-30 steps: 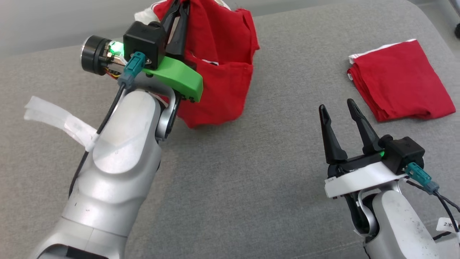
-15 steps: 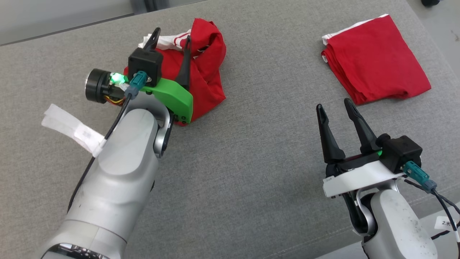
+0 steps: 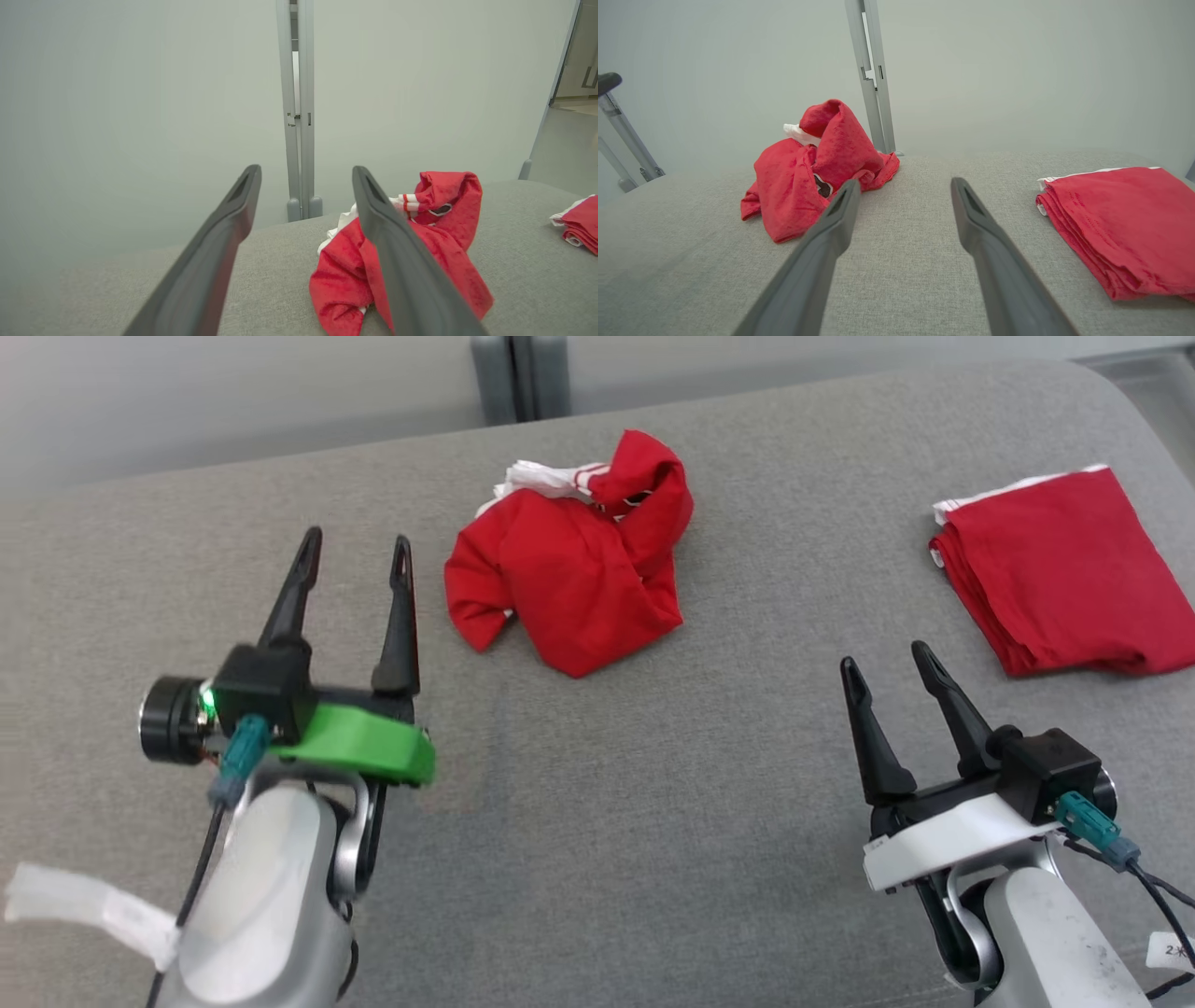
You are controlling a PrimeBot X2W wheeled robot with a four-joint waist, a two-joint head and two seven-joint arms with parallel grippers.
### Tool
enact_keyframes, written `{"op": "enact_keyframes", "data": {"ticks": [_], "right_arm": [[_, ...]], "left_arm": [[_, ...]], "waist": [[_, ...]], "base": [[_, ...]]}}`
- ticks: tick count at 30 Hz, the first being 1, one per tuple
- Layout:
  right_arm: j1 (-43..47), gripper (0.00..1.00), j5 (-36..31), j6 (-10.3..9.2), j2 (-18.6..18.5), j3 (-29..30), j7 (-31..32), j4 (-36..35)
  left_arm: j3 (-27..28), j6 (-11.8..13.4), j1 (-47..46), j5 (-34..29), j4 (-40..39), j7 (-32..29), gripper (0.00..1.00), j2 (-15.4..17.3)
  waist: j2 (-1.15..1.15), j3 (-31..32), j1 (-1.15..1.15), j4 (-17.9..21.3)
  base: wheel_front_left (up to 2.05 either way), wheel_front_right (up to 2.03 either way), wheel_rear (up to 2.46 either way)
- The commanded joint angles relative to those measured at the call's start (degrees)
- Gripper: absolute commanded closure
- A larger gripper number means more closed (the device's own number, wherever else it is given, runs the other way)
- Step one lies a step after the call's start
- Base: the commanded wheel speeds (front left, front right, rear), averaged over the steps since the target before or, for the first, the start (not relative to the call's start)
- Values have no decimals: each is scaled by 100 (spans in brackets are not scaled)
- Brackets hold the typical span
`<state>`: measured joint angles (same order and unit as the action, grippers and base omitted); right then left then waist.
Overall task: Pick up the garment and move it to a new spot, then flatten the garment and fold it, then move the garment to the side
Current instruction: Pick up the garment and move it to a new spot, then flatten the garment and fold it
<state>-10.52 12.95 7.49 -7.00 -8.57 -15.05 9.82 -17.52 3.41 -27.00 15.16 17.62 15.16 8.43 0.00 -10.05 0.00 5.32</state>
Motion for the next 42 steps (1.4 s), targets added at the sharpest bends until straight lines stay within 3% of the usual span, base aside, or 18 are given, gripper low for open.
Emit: {"op": "enact_keyframes", "data": {"ticks": [1, 11, 20, 33, 42], "right_arm": [[141, 0, -45, -1, -40, 31, -16, 12], [573, 0, -40, -1, 28, 89, -17, -194], [793, 0, -14, 0, 157, 131, -17, -243], [761, 0, -72, 0, 187, 306, -17, -128], [-219, 0, 3, 0, 173, 777, 49, 893]], "left_arm": [[50, -54, 351, -87, -212, -5, 0, 10], [328, -312, 2087, -437, -1272, -6, 0, -276], [596, -194, 2865, -671, -1600, -6, 0, -510], [509, -231, 2781, -586, -1497, -6, 0, -549], [141, -175, 2443, -510, -1439, -6, 0, -548]], "waist": [[0, 522, 0, -525], [0, 908, 0, -632], [0, 1018, 0, -515], [0, 1007, 0, -745], [0, 420, 0, -1331]], "base": [[0, 0, 0], [0, 0, 0], [0, 0, 0], [0, 0, 0], [0, 0, 0]]}}
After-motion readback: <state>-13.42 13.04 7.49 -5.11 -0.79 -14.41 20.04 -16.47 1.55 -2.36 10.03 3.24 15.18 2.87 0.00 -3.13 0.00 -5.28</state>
